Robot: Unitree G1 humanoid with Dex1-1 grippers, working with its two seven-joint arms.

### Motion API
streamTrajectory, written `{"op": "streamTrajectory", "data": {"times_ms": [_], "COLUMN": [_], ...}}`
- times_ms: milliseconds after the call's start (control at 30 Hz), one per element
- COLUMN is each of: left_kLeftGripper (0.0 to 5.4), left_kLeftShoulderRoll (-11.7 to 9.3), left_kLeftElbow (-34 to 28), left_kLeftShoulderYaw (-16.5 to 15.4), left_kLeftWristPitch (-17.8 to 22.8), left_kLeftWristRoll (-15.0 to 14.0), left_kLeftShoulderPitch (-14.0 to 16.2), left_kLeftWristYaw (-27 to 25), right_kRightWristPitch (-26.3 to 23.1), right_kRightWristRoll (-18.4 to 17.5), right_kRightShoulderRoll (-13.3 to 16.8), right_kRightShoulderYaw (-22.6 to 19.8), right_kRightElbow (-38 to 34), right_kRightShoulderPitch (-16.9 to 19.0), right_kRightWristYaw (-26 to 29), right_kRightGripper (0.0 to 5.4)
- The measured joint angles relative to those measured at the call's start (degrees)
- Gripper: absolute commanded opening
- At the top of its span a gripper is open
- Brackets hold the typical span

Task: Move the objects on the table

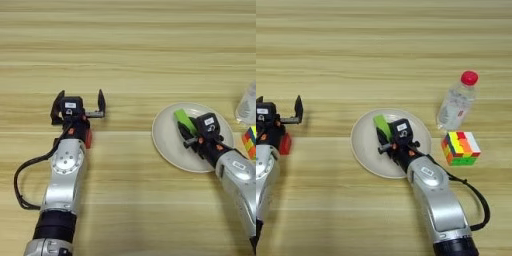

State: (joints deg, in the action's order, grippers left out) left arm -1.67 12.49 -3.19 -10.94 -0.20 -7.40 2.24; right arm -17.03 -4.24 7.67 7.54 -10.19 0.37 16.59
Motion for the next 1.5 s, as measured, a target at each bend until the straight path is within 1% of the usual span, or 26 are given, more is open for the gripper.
{"op": "streamTrajectory", "data": {"times_ms": [67,100,167,300,400,500,600,667,833,1067,1300,1500], "left_kLeftGripper": [5.4,5.4,5.4,5.4,5.4,5.4,5.4,5.4,5.4,5.4,5.4,5.4], "left_kLeftShoulderRoll": [0.0,0.0,-0.1,-0.2,-0.2,-0.3,-0.4,-0.5,-0.5,-0.6,-0.6,-0.6], "left_kLeftElbow": [0.1,0.1,0.6,1.2,1.6,1.7,1.7,1.7,1.6,1.5,1.4,1.4], "left_kLeftShoulderYaw": [-0.1,-0.1,-0.2,-0.6,-0.6,-0.7,-0.9,-1.0,-1.0,-1.0,-1.0,-1.0], "left_kLeftWristPitch": [0.0,0.0,0.0,0.0,-0.1,-0.1,-0.1,-0.1,-0.1,-0.1,-0.1,-0.1], "left_kLeftWristRoll": [0.0,0.0,0.0,0.0,0.0,0.0,0.0,0.0,0.0,0.0,0.0,0.0], "left_kLeftShoulderPitch": [0.0,-0.1,-0.3,-0.5,-0.6,-0.9,-1.1,-1.1,-1.1,-1.1,-1.1,-1.1], "left_kLeftWristYaw": [0.0,0.0,0.0,-0.1,-0.1,-0.1,-0.1,-0.1,-0.1,0.0,-0.1,-0.1], "right_kRightWristPitch": [0.0,-0.2,-0.8,-1.9,-2.4,-2.4,-2.1,-1.9,-0.8,0.4,1.2,1.3], "right_kRightWristRoll": [0.0,0.0,0.0,0.0,0.6,1.0,2.6,3.3,3.4,3.7,2.7,1.7], "right_kRightShoulderRoll": [-1.0,-1.3,-2.9,-5.5,-7.3,-9.0,-9.3,-9.3,-9.2,-9.2,-9.2,-9.2], "right_kRightShoulderYaw": [1.3,1.8,4.0,8.3,12.2,16.0,18.7,19.2,19.1,19.6,19.6,20.0], "right_kRightElbow": [-3.7,-4.3,-7.4,-9.2,-9.0,-7.2,-4.0,-1.8,1.7,4.2,10.4,12.5], "right_kRightShoulderPitch": [-0.2,-0.2,-0.5,-1.3,-1.6,-1.7,-2.5,-2.9,-4.9,-5.4,-5.9,-6.2], "right_kRightWristYaw": [-0.3,-0.3,-1.0,-1.3,-1.4,-1.4,-2.3,-3.1,-4.6,-6.0,-6.2,-6.2], "right_kRightGripper": [1.4,1.4,1.4,1.4,1.4,1.4,1.4,1.4,1.4,1.4,1.4,1.4]}}
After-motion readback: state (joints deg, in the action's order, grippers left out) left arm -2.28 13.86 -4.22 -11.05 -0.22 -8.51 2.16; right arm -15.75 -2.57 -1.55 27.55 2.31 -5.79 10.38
